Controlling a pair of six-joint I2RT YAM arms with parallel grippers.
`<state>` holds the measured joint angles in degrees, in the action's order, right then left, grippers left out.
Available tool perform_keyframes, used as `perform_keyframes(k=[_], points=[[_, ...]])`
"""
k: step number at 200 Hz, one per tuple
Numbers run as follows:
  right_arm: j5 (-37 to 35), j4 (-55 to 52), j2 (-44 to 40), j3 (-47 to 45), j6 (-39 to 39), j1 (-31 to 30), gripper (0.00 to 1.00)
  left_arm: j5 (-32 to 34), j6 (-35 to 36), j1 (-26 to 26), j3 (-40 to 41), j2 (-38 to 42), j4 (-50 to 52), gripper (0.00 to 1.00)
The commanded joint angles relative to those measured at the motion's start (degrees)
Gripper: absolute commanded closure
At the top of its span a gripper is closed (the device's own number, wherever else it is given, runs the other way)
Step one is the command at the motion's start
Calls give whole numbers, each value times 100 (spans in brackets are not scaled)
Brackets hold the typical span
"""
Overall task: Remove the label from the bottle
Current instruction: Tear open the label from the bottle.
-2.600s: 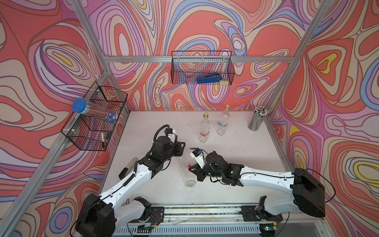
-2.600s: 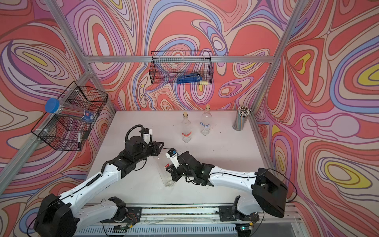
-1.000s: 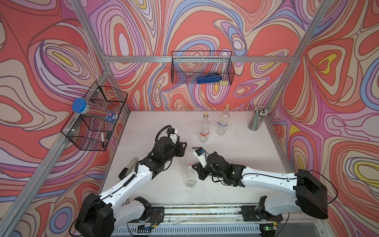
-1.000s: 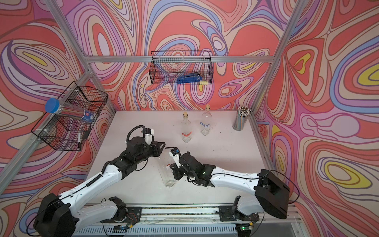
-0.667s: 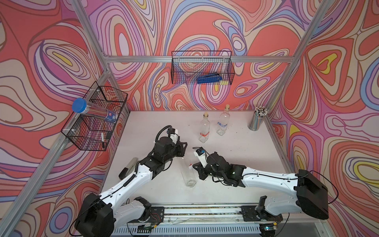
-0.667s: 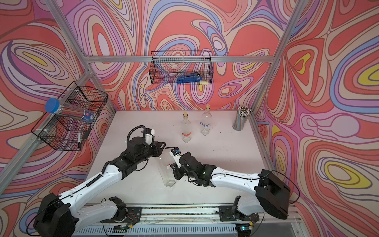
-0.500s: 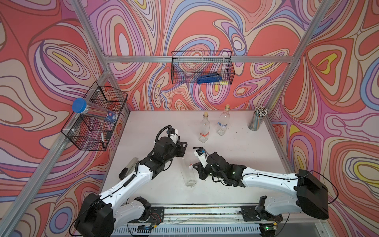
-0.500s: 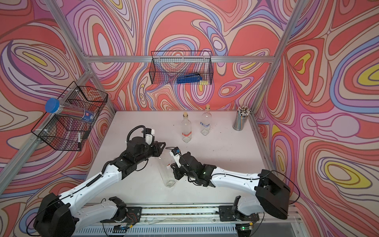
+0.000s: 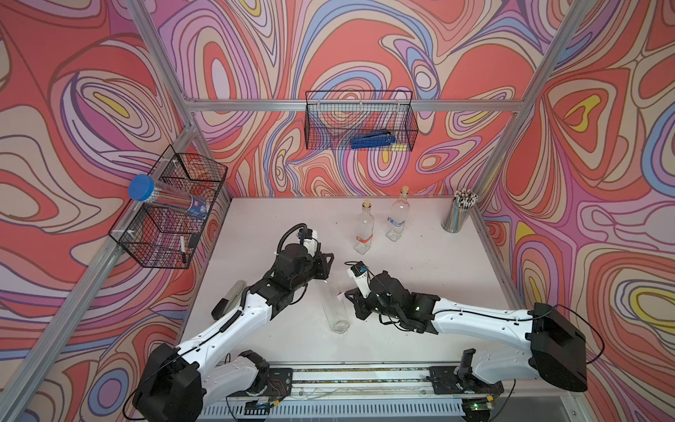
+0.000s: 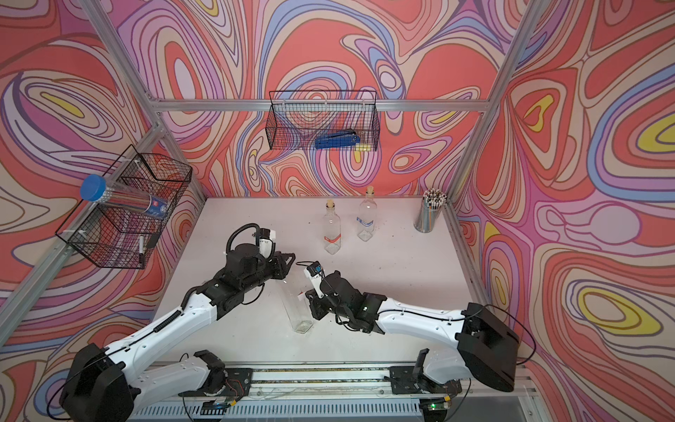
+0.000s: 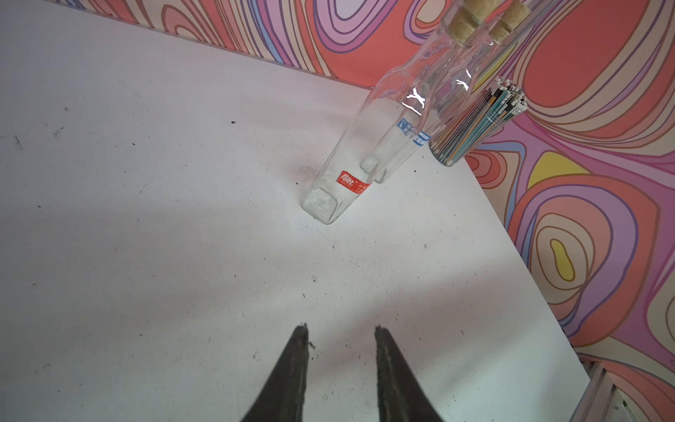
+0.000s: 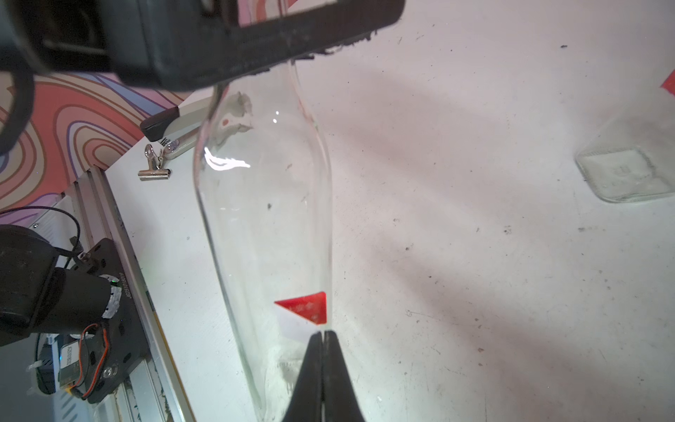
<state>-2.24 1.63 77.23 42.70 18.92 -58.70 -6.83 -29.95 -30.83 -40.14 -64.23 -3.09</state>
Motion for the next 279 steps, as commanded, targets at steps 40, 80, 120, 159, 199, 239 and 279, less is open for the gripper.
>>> perform_keyframes(k=[40,80,120,159,199,239,279], points=[[-404,-93,-156,-92,-2,33,100,154,359,-25,-47,35,303,100],[-449,-142,-156,-95,-5,34,100,162,368,-20,-47,29,301,100],[-470,-163,-165,-104,-11,33,100,163,368,-25,-47,36,309,100],[-489,-194,-169,-99,-4,27,100,165,376,-29,-47,41,312,100],[-533,-218,-165,-104,-2,33,100,171,377,-29,-55,35,318,100],[-594,-283,-154,-68,-12,33,100,168,385,-34,-65,42,334,100],[-656,-326,-148,-64,-21,34,100,170,395,-33,-90,42,354,100]])
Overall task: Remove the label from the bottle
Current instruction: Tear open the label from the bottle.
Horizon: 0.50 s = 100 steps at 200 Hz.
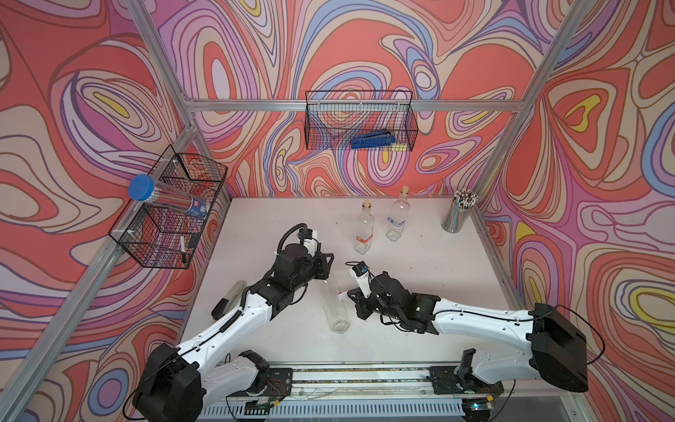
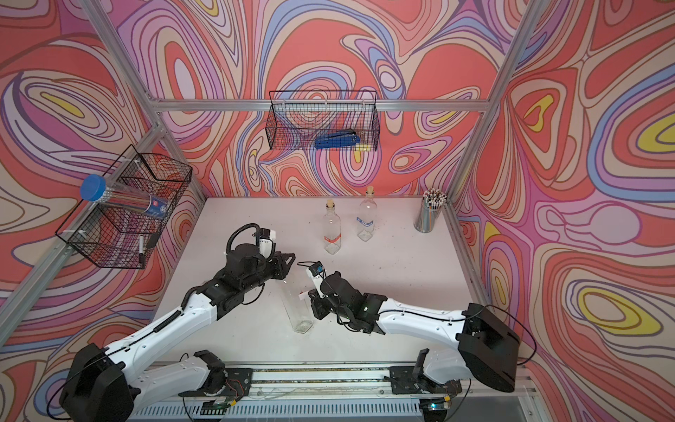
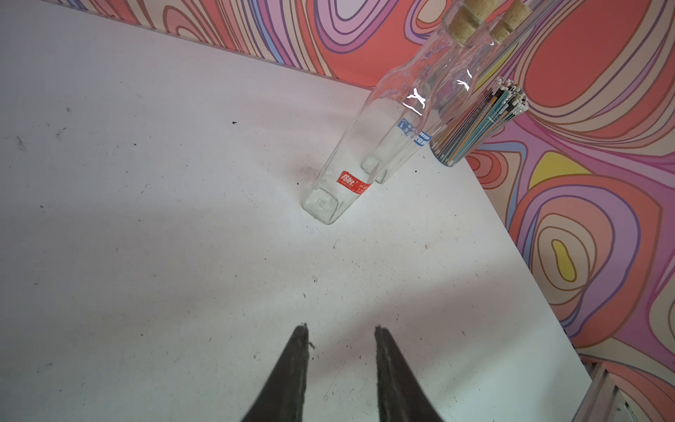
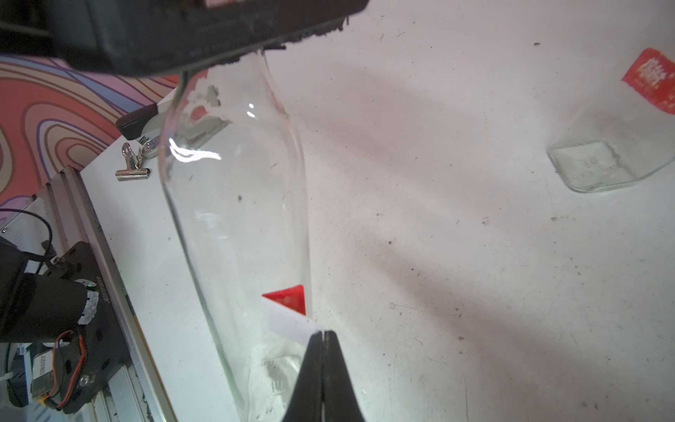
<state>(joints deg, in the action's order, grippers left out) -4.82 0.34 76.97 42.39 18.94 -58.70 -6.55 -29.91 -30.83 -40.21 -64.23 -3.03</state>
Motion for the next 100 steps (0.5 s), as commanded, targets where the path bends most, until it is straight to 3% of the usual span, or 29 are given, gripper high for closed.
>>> perform_keyframes(k=[1,100], points=[[-406,-195,-121,-31,-22,34,100,143,390,-31,-83,42,347,100],[-605,-289,-143,-36,-33,29,100,153,407,-29,-139,19,402,100]])
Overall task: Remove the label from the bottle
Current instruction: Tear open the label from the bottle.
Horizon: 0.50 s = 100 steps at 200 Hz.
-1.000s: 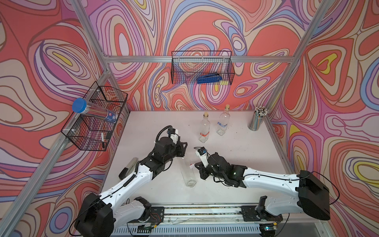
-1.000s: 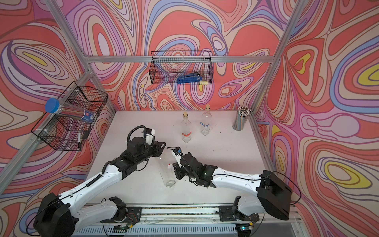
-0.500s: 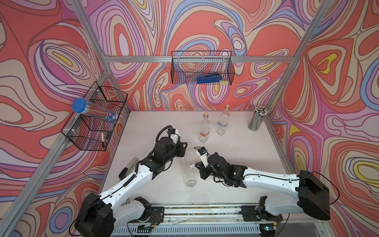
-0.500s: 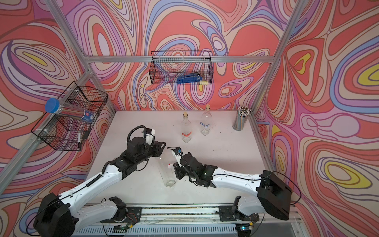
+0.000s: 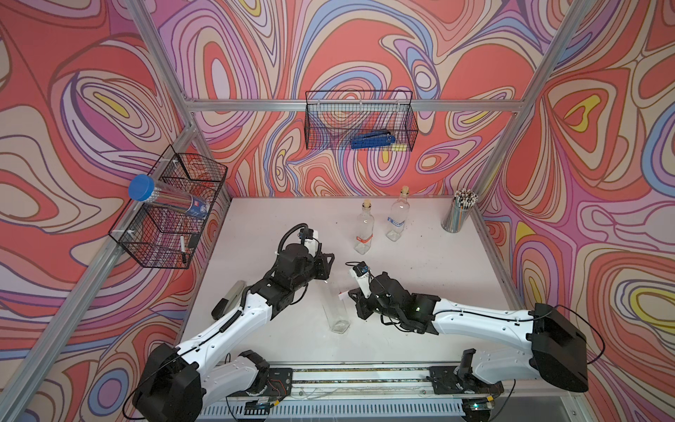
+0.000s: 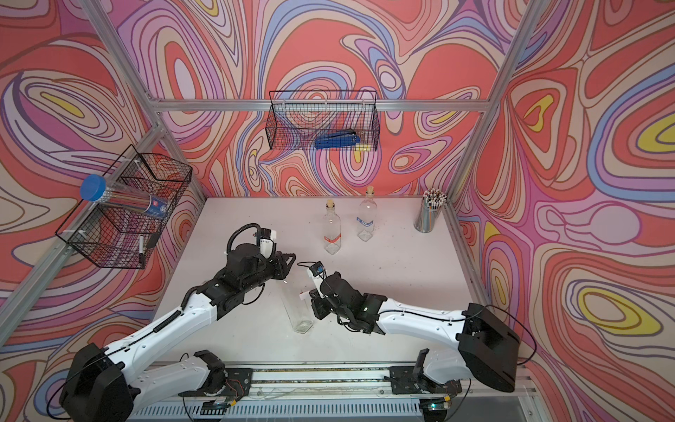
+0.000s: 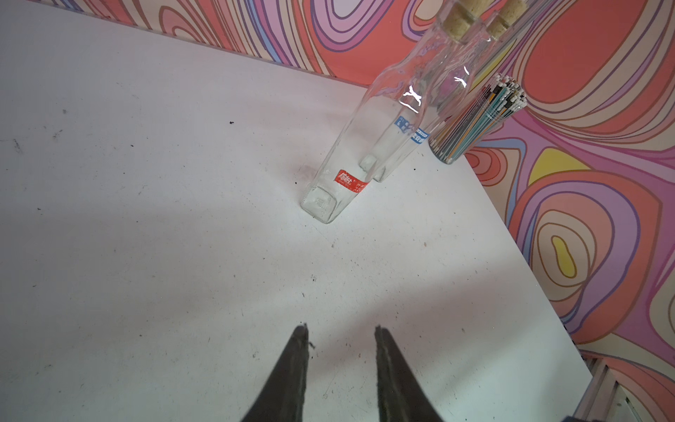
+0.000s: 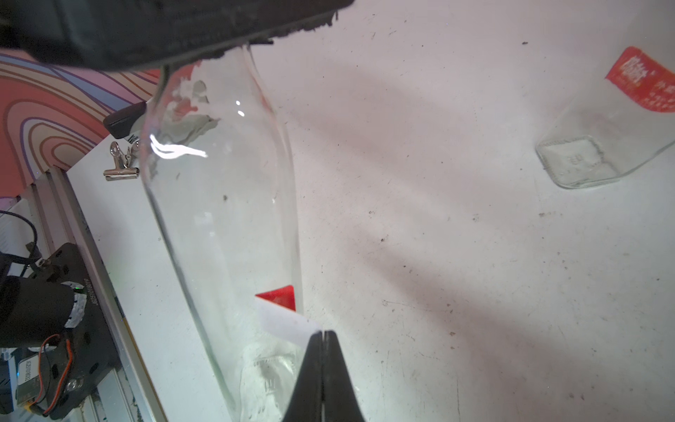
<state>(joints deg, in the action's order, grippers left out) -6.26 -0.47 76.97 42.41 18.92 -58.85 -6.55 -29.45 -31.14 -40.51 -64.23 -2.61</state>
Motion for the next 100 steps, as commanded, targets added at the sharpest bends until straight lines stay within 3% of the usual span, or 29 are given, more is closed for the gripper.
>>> perform_keyframes(k=[1,100], points=[[-458,-208,-141,-39,-30,42,100,149,361,-2,-111,21,363,100],[-519,-194,-167,-45,-28,49,100,141,357,2,-91,14,345,100]])
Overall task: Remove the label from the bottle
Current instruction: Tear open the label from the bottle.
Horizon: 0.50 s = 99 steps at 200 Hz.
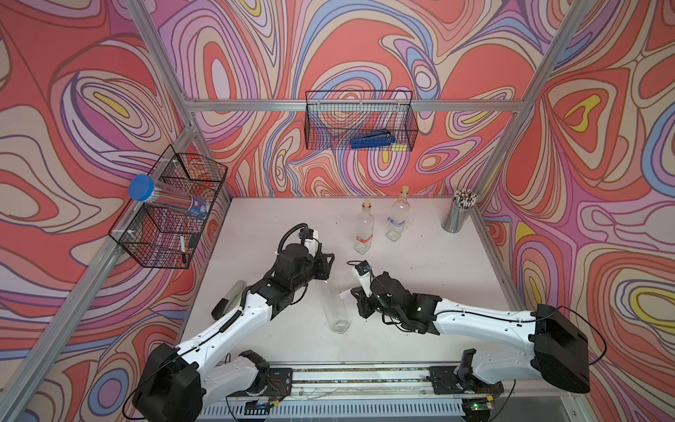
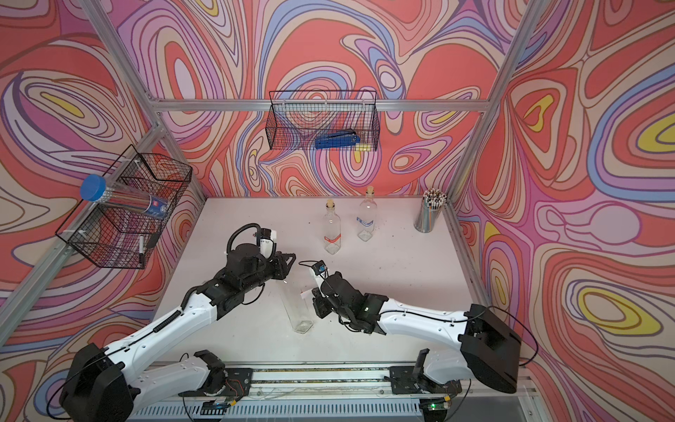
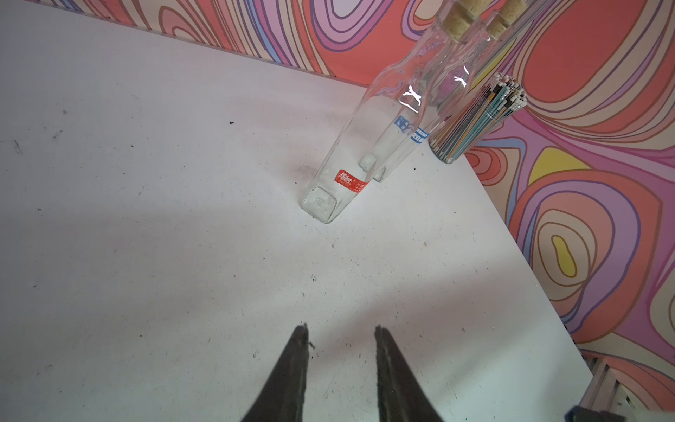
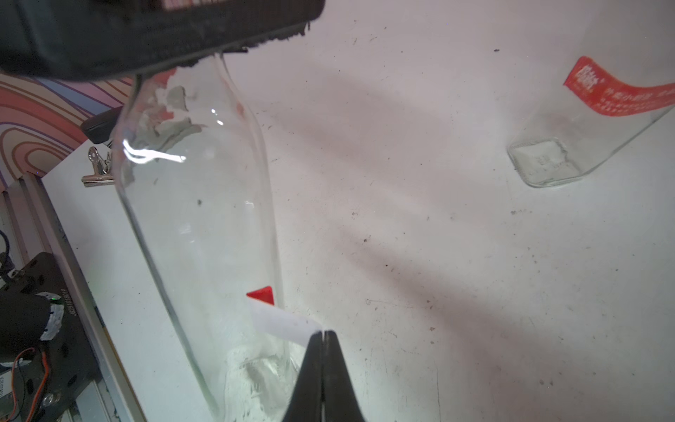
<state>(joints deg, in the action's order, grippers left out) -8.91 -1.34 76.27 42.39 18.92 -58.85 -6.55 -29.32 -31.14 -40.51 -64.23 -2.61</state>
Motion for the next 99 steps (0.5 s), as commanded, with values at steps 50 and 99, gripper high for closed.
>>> perform_keyframes(k=[50,99], points=[[-286,-127,-104,-60,-11,49,100,162,339,-1,-62,33,332,100],[-318,-140,-104,-90,7,49,100,156,339,-6,-45,51,323,100]])
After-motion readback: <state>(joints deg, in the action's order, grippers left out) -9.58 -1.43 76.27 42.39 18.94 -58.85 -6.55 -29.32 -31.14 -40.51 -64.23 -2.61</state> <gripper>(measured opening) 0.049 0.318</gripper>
